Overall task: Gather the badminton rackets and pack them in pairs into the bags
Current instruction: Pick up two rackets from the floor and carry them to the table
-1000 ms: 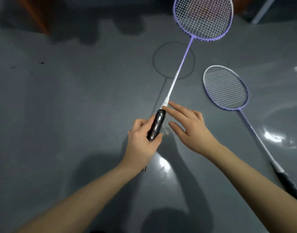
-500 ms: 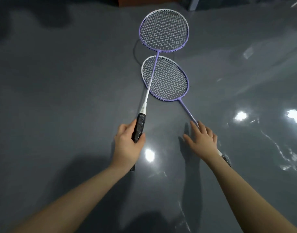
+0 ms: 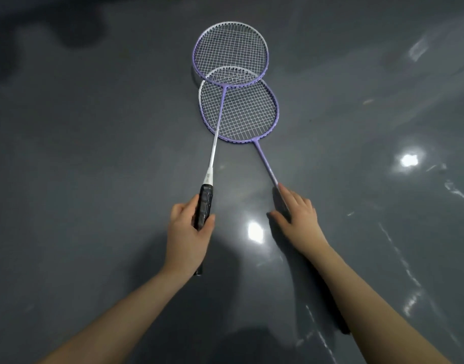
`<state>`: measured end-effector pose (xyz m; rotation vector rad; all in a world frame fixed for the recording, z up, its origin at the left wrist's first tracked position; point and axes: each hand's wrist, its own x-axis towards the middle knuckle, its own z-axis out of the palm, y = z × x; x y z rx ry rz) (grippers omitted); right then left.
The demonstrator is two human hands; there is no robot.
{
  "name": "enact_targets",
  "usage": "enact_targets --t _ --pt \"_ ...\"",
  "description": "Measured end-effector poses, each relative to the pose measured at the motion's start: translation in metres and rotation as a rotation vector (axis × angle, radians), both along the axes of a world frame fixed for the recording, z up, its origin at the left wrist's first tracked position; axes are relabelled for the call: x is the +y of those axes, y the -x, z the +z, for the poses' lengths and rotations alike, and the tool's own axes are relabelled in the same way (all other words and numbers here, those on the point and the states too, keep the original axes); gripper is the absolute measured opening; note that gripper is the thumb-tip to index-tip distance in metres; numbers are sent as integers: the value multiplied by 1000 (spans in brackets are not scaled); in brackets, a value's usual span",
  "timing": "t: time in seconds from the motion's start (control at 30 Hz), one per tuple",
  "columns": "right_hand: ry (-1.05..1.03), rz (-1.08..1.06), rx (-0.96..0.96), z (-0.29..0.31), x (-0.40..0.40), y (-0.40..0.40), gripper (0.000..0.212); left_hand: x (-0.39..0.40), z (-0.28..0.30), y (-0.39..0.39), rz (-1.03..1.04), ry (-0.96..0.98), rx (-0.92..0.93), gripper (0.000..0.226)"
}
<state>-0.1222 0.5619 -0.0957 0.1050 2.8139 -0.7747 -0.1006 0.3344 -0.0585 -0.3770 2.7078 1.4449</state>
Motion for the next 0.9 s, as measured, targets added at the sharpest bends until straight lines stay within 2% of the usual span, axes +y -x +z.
enact_targets --t 0.13,0.23,0.37,0.47,0.63,0.9 --pt "-129 -120 30 -6 -12 -24 50 -16 -5 -4 41 -4 -30 38" --pt "-98 -160 13 -6 -21 -29 35 -23 -4 -7 52 -12 -28 39" --pt "-17 -111 121 7 -26 -26 37 -38 14 -2 31 -12 35 41" --pt "26 -119 223 39 -41 -15 36 -57 45 9 4 67 117 46" --pt "134 -252 280 140 -72 -15 34 -80 149 1 -14 98 115 48" --pt "226 -331 272 394 -100 -22 36 -72 389 -9 24 39 144 49"
